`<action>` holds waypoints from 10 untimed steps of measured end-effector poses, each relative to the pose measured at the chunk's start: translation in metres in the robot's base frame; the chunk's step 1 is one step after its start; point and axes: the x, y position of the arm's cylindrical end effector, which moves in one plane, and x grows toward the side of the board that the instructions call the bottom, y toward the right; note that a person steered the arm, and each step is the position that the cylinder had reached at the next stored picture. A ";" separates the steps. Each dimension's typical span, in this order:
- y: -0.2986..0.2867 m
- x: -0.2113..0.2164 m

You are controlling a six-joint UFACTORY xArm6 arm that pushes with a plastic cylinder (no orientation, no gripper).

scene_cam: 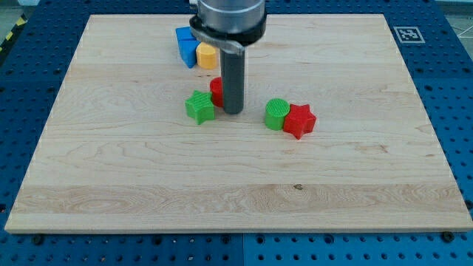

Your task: Move the green circle along with the red star slightly down and right

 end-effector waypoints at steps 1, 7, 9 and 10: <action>0.005 -0.009; 0.074 0.015; 0.037 0.012; 0.037 0.020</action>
